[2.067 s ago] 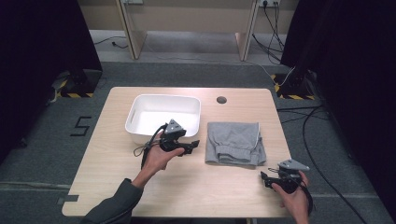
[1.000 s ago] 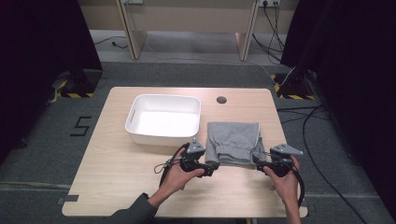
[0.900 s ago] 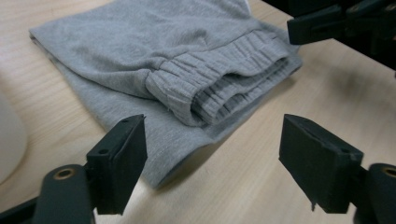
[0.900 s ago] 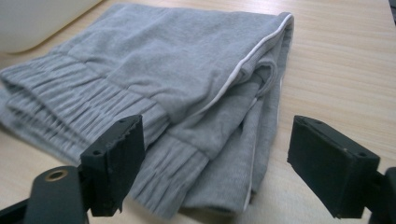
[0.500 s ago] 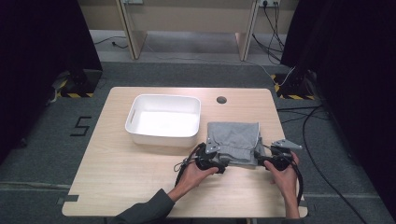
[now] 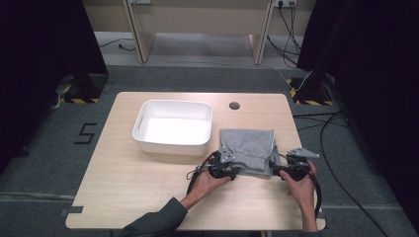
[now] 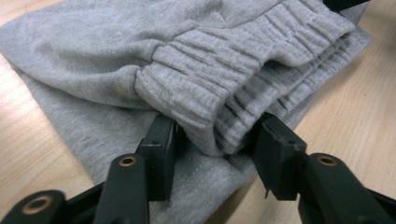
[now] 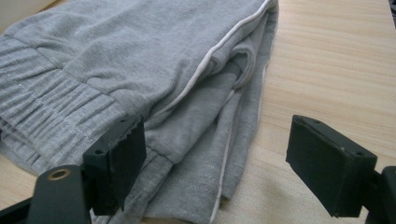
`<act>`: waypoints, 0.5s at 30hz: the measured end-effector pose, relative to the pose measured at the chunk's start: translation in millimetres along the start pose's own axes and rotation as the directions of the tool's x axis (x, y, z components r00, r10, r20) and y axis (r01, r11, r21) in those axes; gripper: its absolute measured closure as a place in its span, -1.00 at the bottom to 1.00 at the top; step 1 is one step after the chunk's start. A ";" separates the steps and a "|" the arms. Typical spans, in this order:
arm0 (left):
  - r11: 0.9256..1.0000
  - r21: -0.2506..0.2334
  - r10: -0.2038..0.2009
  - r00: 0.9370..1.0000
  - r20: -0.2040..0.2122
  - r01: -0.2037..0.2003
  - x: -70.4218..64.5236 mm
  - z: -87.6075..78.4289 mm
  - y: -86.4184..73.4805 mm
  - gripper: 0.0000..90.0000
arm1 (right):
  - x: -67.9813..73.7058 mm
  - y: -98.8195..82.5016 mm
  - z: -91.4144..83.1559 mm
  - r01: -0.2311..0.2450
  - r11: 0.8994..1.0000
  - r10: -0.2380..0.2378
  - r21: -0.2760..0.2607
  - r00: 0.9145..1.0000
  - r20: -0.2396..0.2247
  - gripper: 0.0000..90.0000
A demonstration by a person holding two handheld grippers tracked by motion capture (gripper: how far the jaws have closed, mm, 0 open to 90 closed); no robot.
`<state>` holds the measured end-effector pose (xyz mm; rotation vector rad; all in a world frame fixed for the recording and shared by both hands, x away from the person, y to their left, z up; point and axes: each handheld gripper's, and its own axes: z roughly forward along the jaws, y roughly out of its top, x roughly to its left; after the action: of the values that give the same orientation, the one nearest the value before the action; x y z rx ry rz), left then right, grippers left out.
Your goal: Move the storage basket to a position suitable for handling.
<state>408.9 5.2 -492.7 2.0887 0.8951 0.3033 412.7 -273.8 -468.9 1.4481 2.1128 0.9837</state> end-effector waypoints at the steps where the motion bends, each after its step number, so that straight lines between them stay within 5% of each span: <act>1: 1.000 0.000 0.000 1.000 0.000 0.000 0.0 0.0 0.0 0.17 | 0.0 0.0 0.0 0.000 1.000 0.000 0.000 1.000 0.000 -0.54; 15: 1.000 0.001 -0.001 1.000 0.000 0.001 -0.4 -1.3 -1.0 0.22 | 0.0 -0.3 -0.2 0.005 1.000 -0.005 0.005 1.000 -0.001 -0.54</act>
<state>407.5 6.1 -492.6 2.0887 0.8964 0.3020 412.4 -273.8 -469.0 1.4442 2.1200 0.9789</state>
